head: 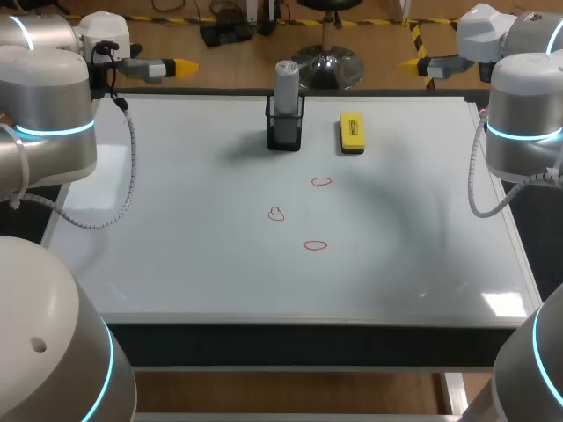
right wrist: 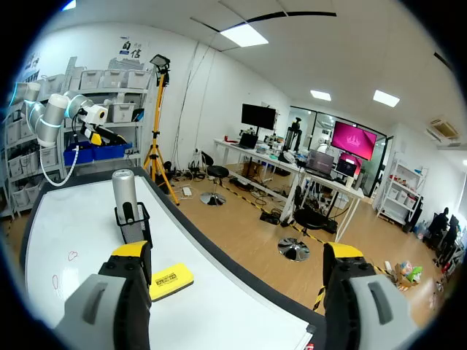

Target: Pick up the inspection probe, press it on each red-marked spot on the whiteboard one by one, put down the probe, pick up the eraser, and wipe off all the red marks.

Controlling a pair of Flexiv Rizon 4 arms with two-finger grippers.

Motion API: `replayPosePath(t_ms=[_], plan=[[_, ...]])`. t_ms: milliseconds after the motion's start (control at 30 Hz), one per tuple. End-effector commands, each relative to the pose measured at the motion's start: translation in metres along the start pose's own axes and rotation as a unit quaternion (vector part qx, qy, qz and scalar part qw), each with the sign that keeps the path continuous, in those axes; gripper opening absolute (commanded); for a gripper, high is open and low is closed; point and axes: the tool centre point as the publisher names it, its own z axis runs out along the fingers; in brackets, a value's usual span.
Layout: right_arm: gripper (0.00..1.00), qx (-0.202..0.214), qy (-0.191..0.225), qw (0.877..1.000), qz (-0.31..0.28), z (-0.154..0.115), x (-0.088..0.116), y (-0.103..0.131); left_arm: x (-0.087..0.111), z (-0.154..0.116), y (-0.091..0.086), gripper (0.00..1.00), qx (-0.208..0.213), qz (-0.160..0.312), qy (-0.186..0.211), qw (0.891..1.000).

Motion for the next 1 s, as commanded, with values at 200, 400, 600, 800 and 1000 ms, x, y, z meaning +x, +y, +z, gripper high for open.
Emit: replayPosePath(t_ms=[200,400,600,800,1000], plan=[[1.00,0.000,0.000,1.000,0.000,0.0000,0.0000,0.0000,0.0000,0.0000,0.0000,1.00,0.000,0.000,0.000,1.000],[1.00,0.000,0.000,1.000,0.000,0.0000,0.0000,0.0000,0.0000,0.0000,0.0000,1.00,0.000,0.000,0.000,1.000],[1.00,0.000,0.000,1.000,0.000,0.0000,0.0000,0.0000,0.0000,0.0000,0.0000,1.00,0.000,0.000,0.000,1.000],[1.00,0.000,0.000,1.000,0.000,0.0000,0.0000,0.0000,0.0000,0.0000,0.0000,1.00,0.000,0.000,0.000,1.000],[1.00,0.000,0.000,1.000,0.000,0.0000,0.0000,0.0000,0.0061,0.0025,-0.0016,1.00,0.007,0.028,0.047,0.998]])
